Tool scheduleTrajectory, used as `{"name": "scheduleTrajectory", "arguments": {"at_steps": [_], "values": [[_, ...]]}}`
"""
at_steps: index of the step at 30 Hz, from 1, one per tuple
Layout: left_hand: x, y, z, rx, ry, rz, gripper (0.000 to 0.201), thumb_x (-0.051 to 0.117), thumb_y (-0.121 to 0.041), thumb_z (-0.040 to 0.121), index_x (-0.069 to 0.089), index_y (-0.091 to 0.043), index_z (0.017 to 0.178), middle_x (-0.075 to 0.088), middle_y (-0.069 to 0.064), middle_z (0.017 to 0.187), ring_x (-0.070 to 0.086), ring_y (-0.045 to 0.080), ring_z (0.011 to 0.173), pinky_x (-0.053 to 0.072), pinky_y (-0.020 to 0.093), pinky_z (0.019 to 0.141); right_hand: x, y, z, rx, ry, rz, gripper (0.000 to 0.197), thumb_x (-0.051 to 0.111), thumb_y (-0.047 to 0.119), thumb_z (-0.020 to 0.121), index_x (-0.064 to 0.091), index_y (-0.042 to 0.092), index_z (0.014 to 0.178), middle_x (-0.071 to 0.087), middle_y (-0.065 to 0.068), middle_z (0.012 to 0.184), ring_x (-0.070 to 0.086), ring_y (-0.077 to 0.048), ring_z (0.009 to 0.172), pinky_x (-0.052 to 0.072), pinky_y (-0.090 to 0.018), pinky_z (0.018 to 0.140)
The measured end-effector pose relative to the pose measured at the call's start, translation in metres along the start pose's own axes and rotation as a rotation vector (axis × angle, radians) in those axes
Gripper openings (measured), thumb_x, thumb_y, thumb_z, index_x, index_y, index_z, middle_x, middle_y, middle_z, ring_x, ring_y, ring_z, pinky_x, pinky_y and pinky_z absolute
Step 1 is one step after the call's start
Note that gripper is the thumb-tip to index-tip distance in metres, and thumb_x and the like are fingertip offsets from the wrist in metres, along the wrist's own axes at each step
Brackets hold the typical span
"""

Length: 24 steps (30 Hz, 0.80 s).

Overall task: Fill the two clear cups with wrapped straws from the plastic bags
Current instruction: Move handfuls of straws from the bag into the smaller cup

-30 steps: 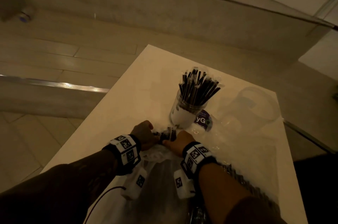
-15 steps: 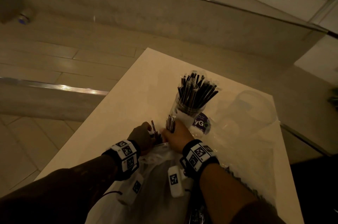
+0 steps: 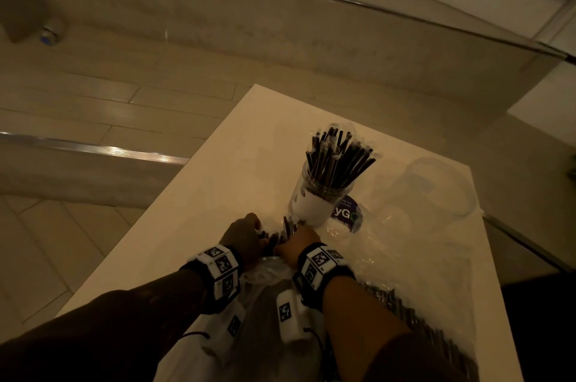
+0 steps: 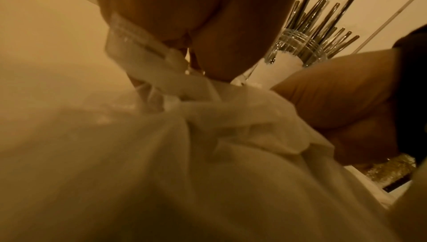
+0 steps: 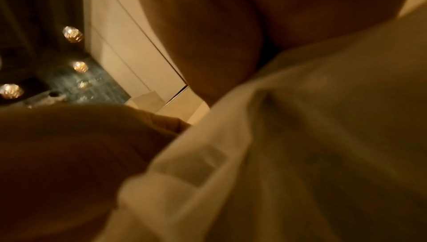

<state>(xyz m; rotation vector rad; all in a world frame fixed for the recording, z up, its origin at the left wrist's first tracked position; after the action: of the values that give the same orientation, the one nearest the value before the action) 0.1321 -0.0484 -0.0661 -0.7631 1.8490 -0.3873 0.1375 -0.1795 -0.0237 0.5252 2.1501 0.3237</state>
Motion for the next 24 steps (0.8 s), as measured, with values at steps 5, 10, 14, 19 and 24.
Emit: {"name": "scheduleTrajectory", "arguments": {"at_steps": [5, 10, 14, 19, 24], "values": [[0.003, 0.002, 0.001, 0.017, -0.023, 0.007, 0.037, 0.066, -0.029, 0.085, 0.048, -0.01, 0.111, 0.06, 0.013, 0.114, 0.056, 0.028, 0.099, 0.044, 0.033, 0.078, -0.006, 0.004, -0.002, -0.049, -0.097, 0.191, 0.032, 0.059, 0.026, 0.093, 0.061, 0.004, 0.116, 0.065, -0.012, 0.113, 0.062, -0.028, 0.102, 0.05, -0.03, 0.082], [0.007, 0.004, -0.001, 0.036, -0.044, 0.007, 0.034, 0.064, -0.03, 0.085, 0.047, -0.011, 0.109, 0.058, 0.012, 0.113, 0.055, 0.026, 0.096, 0.043, 0.031, 0.075, -0.016, 0.007, -0.017, -0.184, -0.168, 0.194, 0.023, 0.058, 0.033, 0.094, 0.057, 0.012, 0.104, 0.056, -0.005, 0.095, 0.054, -0.02, 0.089, 0.04, -0.027, 0.076], [0.008, 0.004, -0.001, 0.041, -0.035, 0.041, 0.037, 0.064, -0.031, 0.085, 0.046, -0.011, 0.111, 0.055, 0.012, 0.113, 0.052, 0.025, 0.093, 0.042, 0.031, 0.075, -0.026, 0.018, -0.034, -0.317, -0.232, 0.428, 0.004, 0.055, 0.018, 0.095, 0.051, 0.018, 0.096, 0.062, -0.009, 0.092, 0.062, -0.023, 0.085, 0.052, -0.037, 0.079], [0.008, 0.004, -0.001, 0.049, -0.038, 0.032, 0.037, 0.064, -0.033, 0.084, 0.047, -0.012, 0.109, 0.055, 0.012, 0.115, 0.052, 0.025, 0.096, 0.039, 0.029, 0.074, -0.081, 0.046, -0.075, -0.53, -0.47, 0.675, 0.014, 0.06, 0.026, 0.094, 0.051, 0.026, 0.083, 0.061, -0.004, 0.073, 0.061, -0.017, 0.063, 0.057, -0.034, 0.067], [-0.008, -0.008, -0.02, 0.03, -0.217, 0.122, 0.041, 0.049, -0.046, 0.089, 0.046, -0.019, 0.12, 0.047, 0.008, 0.125, 0.046, 0.028, 0.11, 0.043, 0.041, 0.089, -0.156, 0.052, -0.123, -0.72, -0.797, 0.869, 0.015, 0.064, 0.015, 0.092, 0.052, 0.014, 0.082, 0.057, 0.002, 0.056, 0.056, -0.017, 0.048, 0.052, -0.028, 0.051]]}}
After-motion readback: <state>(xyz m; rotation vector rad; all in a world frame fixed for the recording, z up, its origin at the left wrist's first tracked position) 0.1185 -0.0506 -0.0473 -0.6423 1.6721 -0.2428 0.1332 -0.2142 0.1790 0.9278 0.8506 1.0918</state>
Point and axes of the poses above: each hand's wrist, its own z-axis towards the middle knuckle, its own x-axis out of the palm, y = z × x, the point moved 1 cm from there along z, towards the middle knuckle
